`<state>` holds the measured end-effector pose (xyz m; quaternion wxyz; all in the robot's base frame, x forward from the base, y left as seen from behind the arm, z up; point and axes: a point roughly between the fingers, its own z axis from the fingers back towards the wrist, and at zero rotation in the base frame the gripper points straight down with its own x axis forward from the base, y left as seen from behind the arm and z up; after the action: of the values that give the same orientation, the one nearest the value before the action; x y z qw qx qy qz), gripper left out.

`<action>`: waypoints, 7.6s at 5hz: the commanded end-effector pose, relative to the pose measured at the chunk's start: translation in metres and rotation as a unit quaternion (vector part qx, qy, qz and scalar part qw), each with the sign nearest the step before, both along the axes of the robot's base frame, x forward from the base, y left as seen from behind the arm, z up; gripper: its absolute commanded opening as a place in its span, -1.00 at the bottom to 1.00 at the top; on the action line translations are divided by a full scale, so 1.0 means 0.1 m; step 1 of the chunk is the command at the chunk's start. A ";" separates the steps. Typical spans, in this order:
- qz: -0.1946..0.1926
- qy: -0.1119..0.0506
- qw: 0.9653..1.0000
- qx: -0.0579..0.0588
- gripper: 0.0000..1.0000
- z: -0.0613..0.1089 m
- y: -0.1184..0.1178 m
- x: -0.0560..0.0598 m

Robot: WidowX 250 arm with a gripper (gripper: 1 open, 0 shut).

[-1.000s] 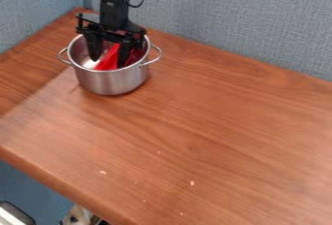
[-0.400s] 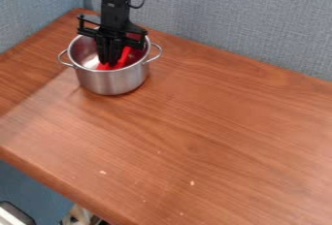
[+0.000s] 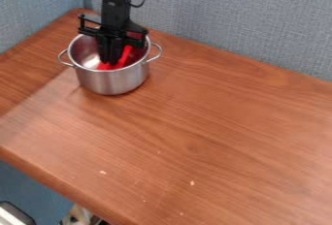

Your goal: Put the red object in the metal pot

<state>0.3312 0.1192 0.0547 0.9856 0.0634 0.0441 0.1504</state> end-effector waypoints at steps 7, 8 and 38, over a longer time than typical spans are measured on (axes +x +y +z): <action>-0.011 -0.037 0.999 0.000 1.00 0.31 -0.02 0.11; -0.010 -0.037 0.999 0.000 -1.00 0.29 0.00 0.12; -0.039 -0.044 0.998 0.005 1.00 0.30 0.04 0.13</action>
<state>0.3385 0.1196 0.0700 0.9917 0.0554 0.0207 0.1137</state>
